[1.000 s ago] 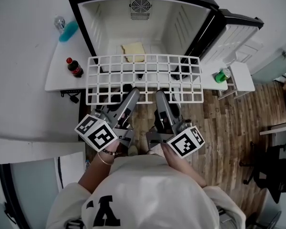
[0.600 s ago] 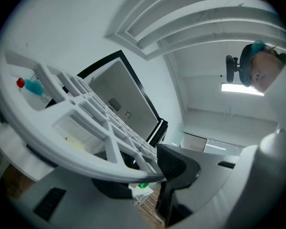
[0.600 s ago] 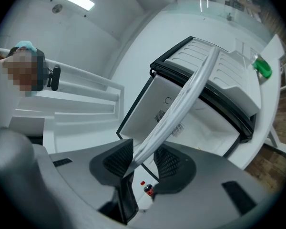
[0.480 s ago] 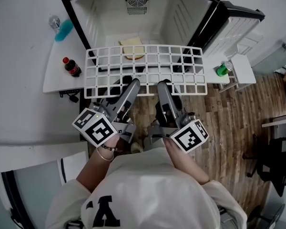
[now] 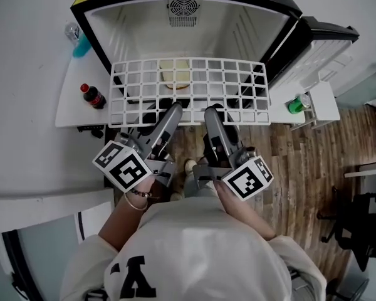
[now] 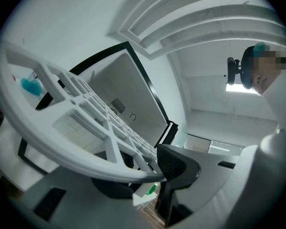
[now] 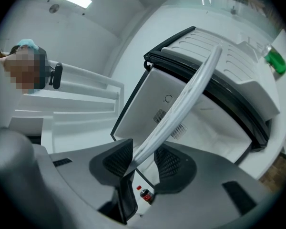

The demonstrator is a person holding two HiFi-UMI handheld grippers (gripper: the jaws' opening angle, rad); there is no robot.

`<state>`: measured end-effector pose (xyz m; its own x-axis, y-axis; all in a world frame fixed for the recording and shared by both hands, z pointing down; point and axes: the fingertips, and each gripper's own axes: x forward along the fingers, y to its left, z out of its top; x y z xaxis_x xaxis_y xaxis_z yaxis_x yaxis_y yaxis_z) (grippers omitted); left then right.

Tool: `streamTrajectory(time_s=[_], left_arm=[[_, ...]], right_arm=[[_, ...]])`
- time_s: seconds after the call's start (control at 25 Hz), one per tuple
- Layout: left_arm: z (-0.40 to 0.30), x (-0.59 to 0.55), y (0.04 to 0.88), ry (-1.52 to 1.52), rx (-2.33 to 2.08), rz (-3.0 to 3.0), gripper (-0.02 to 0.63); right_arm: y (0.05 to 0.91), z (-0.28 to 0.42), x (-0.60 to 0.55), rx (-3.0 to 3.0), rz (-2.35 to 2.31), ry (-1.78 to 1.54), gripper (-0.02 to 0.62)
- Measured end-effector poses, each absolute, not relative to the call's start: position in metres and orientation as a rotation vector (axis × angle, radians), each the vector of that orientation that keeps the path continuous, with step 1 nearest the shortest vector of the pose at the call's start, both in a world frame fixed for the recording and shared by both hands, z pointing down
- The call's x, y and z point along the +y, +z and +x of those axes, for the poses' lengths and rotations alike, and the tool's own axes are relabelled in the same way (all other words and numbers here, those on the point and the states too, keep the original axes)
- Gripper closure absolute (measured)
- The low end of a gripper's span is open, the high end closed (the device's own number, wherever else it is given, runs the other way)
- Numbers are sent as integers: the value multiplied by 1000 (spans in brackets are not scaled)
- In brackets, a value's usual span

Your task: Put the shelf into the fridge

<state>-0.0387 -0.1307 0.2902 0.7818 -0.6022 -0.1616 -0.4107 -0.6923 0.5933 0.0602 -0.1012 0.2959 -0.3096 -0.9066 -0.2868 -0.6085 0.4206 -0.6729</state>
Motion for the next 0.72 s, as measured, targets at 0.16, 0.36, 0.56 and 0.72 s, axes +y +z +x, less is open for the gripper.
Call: streamTrajectory(time_s=[0.16, 0.36, 0.56, 0.72], left_arm=[[-36, -144, 295, -476, -769, 2400, 462], [-33, -152, 300, -471, -773, 2383, 462], [-32, -154, 296, -468, -781, 2388, 462], [-35, -156, 294, -479, -779, 2383, 462]], right_arm=[[298, 64, -115, 2035, -1268, -609, 456], [303, 67, -123, 2026, -1257, -636, 456], [301, 68, -125, 2024, -1248, -642, 456], [297, 65, -126, 2031, -1234, -639, 456]])
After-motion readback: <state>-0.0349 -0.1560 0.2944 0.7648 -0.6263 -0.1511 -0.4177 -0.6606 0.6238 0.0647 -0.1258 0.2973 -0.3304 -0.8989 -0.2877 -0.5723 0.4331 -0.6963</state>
